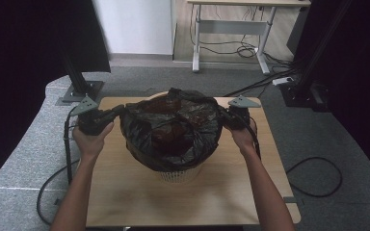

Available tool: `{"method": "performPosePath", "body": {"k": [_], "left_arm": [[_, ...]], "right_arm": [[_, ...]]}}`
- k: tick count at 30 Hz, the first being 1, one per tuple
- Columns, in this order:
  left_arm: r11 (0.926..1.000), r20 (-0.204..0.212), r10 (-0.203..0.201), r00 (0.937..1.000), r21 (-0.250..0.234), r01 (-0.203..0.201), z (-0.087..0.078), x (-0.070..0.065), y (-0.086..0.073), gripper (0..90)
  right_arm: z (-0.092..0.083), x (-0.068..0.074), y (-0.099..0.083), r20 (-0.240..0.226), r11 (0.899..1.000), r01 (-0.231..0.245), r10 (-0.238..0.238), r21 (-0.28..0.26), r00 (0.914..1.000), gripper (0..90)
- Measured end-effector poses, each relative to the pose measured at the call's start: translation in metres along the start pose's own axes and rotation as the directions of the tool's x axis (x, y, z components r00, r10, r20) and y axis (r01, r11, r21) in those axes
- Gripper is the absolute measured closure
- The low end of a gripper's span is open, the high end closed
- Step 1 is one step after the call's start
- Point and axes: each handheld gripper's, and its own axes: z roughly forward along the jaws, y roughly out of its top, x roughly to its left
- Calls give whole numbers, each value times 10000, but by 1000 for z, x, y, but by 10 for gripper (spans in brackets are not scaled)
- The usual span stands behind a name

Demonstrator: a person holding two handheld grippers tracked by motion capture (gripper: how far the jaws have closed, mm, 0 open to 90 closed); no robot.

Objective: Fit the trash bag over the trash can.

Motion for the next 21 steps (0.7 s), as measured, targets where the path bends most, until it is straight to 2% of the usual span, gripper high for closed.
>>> {"method": "performPosePath", "body": {"k": [5,6,11,13,15,16,18,20,21], "left_arm": [[9991,175,-322,9993,280,317,13,4,-10,900],[9989,214,-346,9992,339,338,15,4,-12,900],[9976,387,-441,9983,548,419,27,4,-17,900],[9965,439,-475,9979,712,442,31,2,-19,900],[9949,420,-453,9981,917,413,37,1,-21,900],[9925,352,-348,9988,1185,304,41,1,-23,900],[9898,333,-307,9990,1403,257,47,0,-28,900],[9904,457,-504,9977,1314,440,49,2,-33,900],[9909,480,-584,9971,1243,520,48,3,-34,900]], "right_arm": [[11,3,-9,-355,9990,-27,43,454,9994,884],[15,4,-14,-551,9980,-20,54,628,9985,884],[23,6,-21,-957,9960,-179,263,873,9951,885],[27,6,-25,-1185,9943,-385,503,997,9917,886],[29,7,-28,-1476,9938,-655,784,902,9859,886],[30,7,-29,-1580,9930,-769,904,894,9833,885],[33,6,-33,-1580,9908,-888,1044,1026,9819,885],[33,5,-36,-1698,9885,-1131,1290,1006,9770,885],[33,5,-36,-1643,9896,-1063,1212,967,9789,885]]}}
